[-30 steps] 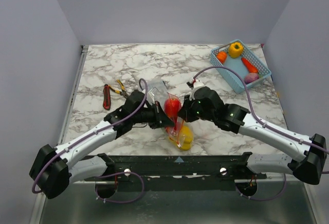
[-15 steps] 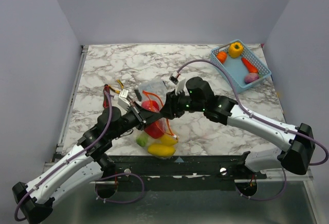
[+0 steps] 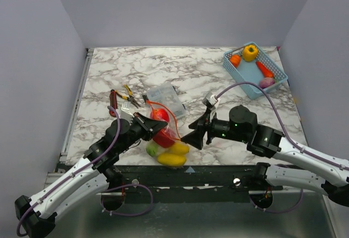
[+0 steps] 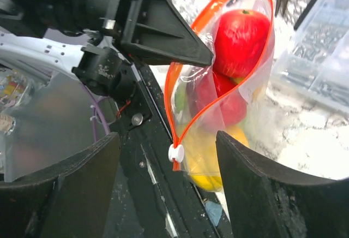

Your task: Place the food in the zip-top bag and seal the zipper

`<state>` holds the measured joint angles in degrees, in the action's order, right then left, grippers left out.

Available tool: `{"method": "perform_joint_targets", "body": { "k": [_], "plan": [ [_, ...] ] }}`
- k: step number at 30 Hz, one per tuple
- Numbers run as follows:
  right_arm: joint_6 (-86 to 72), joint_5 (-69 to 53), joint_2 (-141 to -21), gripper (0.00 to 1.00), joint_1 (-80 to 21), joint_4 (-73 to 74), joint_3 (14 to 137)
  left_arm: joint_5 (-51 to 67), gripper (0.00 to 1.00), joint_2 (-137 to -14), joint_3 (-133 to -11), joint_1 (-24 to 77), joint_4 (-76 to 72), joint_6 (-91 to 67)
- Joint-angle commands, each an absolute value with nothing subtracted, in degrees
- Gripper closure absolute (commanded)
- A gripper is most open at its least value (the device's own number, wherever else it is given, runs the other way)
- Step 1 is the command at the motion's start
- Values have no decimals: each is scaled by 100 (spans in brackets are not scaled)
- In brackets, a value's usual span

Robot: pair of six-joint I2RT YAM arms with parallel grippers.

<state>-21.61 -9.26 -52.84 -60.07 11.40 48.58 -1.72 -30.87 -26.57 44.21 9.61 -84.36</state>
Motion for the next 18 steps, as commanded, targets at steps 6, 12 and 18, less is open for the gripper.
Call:
{"method": "perform_joint_targets", "body": {
  "k": [6, 12, 18],
  "plan": [
    [-1229, -92, -5477, 25, -6769, 709, 4559, -542, 100, -3022, -2942, 4395, 1280, -8409],
    [-867, 2070, -6242, 30, -7705, 747, 4941, -500, 100, -3065, -3013, 4395, 1275, -8408],
    [-1156, 2817, -6543, 70, -7715, 836, 5225, -589, 100, -2906, -3091, 4395, 1453, -8139]
  ]
}}
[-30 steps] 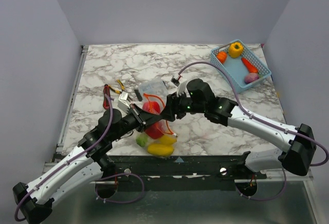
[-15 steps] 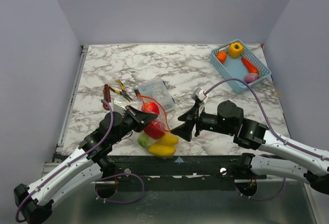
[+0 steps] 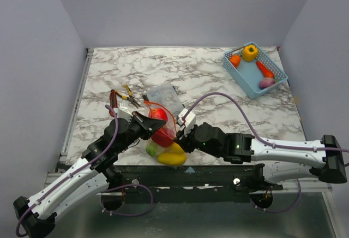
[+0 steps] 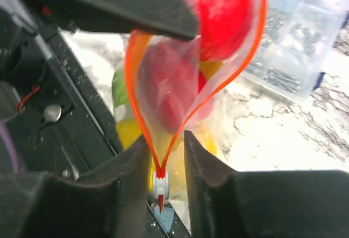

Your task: Place the food in the zip-top bag and seal the zipper

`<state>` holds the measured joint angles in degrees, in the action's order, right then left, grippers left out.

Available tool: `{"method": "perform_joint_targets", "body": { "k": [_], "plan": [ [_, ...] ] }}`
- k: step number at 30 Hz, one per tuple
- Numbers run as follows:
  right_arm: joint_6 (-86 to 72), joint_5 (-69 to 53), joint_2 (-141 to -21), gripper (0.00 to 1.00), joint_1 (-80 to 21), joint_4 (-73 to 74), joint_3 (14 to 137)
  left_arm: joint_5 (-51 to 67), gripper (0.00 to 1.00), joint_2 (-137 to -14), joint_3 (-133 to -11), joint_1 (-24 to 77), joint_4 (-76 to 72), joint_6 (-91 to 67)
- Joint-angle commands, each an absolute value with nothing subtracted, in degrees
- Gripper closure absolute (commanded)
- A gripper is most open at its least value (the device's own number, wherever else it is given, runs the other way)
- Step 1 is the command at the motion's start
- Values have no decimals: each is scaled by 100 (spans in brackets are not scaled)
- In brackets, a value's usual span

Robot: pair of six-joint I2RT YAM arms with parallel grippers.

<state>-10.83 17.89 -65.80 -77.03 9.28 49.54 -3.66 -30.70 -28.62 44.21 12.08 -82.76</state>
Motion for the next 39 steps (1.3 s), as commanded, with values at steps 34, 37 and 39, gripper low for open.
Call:
{"method": "perform_joint_targets", "body": {
  "k": [34, 37, 39],
  "plan": [
    [345, -1426, -6061, 100, -6003, 917, 5265, 4471, 5, -5694, -6142, 4100, 3119, 1415],
    [286, -1487, -6034, 100, -5986, 931, 5241, 4513, 6, -5806, -6171, 4091, 3208, 1625],
    [260, -1511, -5992, 100, -5993, 977, 5221, 4633, 8, -5841, -6219, 4083, 3306, 1714]
  ]
}}
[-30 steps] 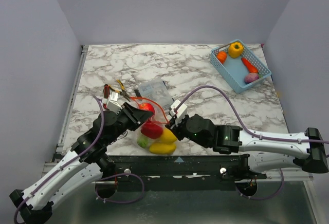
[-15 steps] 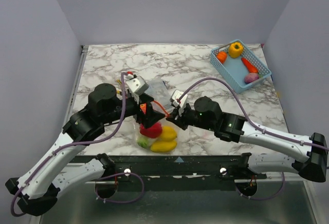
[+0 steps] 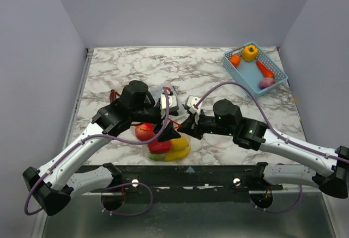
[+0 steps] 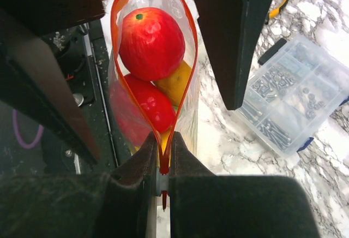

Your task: Place the food in the zip-top bag and seal the zipper

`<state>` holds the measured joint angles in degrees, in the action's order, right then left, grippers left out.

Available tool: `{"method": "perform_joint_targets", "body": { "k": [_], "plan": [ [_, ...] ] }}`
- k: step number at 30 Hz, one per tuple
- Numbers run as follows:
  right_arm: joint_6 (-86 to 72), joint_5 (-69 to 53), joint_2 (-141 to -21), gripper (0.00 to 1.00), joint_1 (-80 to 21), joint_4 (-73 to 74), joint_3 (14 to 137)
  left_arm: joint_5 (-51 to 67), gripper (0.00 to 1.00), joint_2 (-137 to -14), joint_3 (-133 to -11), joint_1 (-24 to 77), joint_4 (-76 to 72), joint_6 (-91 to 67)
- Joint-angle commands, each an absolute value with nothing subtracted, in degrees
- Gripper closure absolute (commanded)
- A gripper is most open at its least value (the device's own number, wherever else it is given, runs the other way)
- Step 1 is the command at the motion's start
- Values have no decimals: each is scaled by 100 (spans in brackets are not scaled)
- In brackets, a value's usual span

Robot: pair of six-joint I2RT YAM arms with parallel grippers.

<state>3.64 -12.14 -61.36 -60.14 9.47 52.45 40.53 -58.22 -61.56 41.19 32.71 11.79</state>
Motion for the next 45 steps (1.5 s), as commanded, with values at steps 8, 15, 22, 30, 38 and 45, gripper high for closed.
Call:
{"method": "perform_joint_targets", "body": {
  "k": [8, 15, 22, 30, 38, 45],
  "plan": [
    [188, -1302, -5775, 100, -5992, 1299, 5234, 4514, 25, -5804, -5986, 4076, 3421, 1853],
    [30, -1204, -5802, 100, -5991, 1361, 5197, 4152, 44, -5931, -5973, 4077, 3314, 1740],
    [-306, -502, -5811, 99, -5992, 1357, 5115, 3900, 74, -5860, -5929, 4068, 3272, 1754],
    [-737, -186, -5416, 67, -5986, 536, 4468, 3768, 100, -5801, -5954, 4078, 3178, 1622],
    [-1248, 321, -4912, 38, -5992, -863, 3553, 3655, 100, -5763, -5958, 4072, 3049, 1403],
    [-1548, 646, -4062, 38, -5985, -1843, 2725, 3703, 100, -5803, -5995, 4065, 2990, 1275]
  ]
}}
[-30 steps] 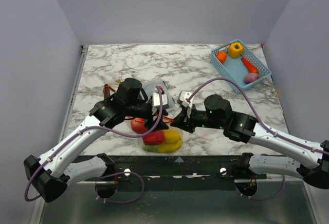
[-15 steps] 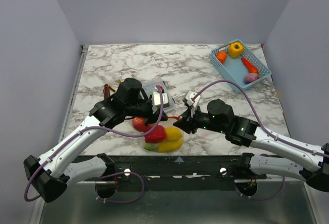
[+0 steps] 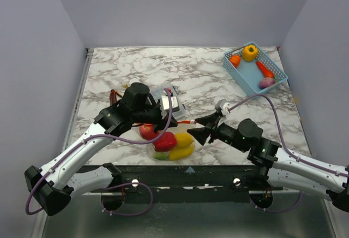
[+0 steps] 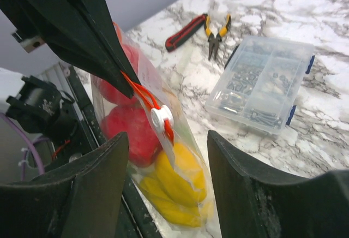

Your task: Place the food in the zip-top bag and seal the zipper

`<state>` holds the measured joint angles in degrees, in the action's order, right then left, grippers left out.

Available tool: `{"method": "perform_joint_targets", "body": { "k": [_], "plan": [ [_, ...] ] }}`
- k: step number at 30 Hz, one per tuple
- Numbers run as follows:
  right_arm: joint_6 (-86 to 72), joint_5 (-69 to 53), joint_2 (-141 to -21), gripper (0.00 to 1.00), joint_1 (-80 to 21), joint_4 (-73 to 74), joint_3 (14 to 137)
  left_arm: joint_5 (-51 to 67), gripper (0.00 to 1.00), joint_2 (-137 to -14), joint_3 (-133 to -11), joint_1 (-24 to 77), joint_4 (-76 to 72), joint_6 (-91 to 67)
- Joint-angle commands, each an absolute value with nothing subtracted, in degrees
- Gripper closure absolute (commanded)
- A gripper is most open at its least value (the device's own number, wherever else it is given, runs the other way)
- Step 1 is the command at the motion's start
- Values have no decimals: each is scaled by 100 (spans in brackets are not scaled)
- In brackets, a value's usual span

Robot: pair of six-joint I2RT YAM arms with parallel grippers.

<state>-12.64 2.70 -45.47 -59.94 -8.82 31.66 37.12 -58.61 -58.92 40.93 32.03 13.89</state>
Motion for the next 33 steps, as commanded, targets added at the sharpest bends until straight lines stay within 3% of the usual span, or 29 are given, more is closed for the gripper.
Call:
{"method": "perform_joint_targets", "body": {
  "k": [1, 8, 10, 11, 13, 19, 21, 24, 27, 29, 31, 33],
  "plan": [
    [-1600, 621, -3980, 38, -5988, -1984, 2612, 3698, 100, -5808, -6017, 4072, 3012, 1258],
    [-1600, 688, -3901, 32, -5993, -1916, 2506, 3769, 100, -5822, -6037, 4072, 2970, 1169],
    [-1619, 693, -3907, 22, -5991, -1854, 2509, 3801, 100, -5782, -6010, 4072, 2946, 1168],
    [-1654, 789, -3911, 10, -5992, -1819, 2498, 3801, 100, -5775, -5999, 4074, 2936, 1168],
    [-1703, 953, -3889, 3, -5990, -1820, 2410, 3797, 100, -5756, -6018, 4071, 2949, 1154],
    [-1633, 690, -4010, 2, -5990, -2218, 2205, 3975, 100, -5711, -6007, 4071, 2918, 1121],
    [-1633, 588, -4099, 9, -5988, -2253, 2223, 4092, 100, -5738, -6028, 4070, 2931, 1101],
    [-1628, 279, -4122, 37, -5990, -2518, 2200, 4279, 100, -5789, -6053, 4070, 2944, 1082],
    [-1653, -376, -4184, 50, -5988, -2802, 2171, 4354, 98, -5844, -6116, 4070, 2979, 1038],
    [-1733, -717, -4303, 71, -5988, -2914, 2203, 4510, 94, -5875, -6129, 4072, 2902, 932],
    [-1834, -756, -4442, 98, -5990, -2909, 2281, 4729, 87, -5944, -6163, 4077, 2871, 836],
    [-1813, -696, -4517, 100, -5990, -2900, 2311, 4942, 77, -6046, -6266, 4076, 2873, 712]
  ]
}}
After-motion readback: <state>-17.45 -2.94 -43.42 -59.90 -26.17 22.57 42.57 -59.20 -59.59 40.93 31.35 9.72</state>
